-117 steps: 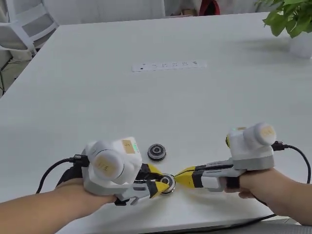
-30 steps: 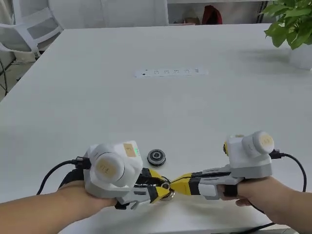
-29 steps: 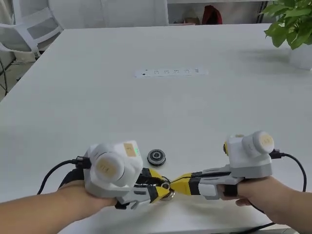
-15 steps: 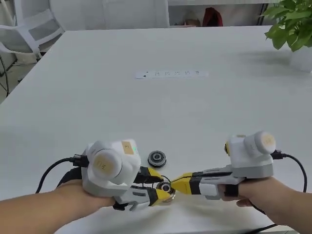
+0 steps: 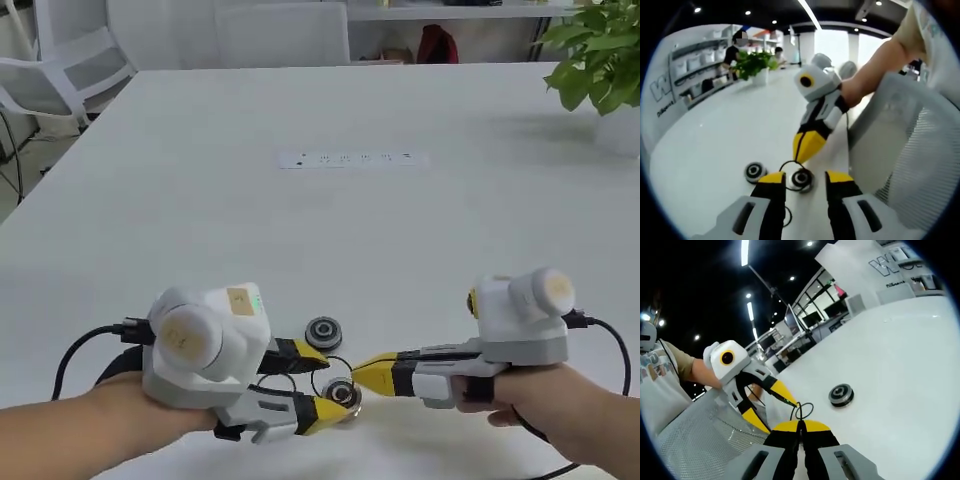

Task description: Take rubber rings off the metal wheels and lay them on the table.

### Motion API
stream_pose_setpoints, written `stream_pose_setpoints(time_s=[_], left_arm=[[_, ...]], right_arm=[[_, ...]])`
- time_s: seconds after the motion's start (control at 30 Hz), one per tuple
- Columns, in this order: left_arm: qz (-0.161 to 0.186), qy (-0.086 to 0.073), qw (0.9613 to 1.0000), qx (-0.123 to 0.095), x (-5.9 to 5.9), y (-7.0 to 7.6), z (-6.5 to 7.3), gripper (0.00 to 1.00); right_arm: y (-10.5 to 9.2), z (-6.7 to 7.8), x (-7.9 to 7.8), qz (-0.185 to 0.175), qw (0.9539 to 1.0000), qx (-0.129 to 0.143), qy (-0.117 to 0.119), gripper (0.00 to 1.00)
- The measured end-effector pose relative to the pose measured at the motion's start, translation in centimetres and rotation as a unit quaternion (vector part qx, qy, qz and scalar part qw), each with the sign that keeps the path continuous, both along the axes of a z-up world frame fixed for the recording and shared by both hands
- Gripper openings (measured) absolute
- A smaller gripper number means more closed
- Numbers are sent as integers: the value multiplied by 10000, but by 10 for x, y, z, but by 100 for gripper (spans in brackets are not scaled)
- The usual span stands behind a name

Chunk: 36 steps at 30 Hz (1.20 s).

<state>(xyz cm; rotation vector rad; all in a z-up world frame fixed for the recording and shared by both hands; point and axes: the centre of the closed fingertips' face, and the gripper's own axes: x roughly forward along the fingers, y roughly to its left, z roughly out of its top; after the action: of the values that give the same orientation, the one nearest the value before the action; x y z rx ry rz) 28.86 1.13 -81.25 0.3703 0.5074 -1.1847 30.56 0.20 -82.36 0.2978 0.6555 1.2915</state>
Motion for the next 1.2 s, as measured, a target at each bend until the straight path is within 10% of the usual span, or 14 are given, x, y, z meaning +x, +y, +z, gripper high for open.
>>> stream_pose_setpoints(time_s=[1.2], left_arm=[[543, -293, 9980, -127, 9, 66, 26, 51]], right_arm=[[47, 21, 11, 426, 9991, -37, 17, 0]])
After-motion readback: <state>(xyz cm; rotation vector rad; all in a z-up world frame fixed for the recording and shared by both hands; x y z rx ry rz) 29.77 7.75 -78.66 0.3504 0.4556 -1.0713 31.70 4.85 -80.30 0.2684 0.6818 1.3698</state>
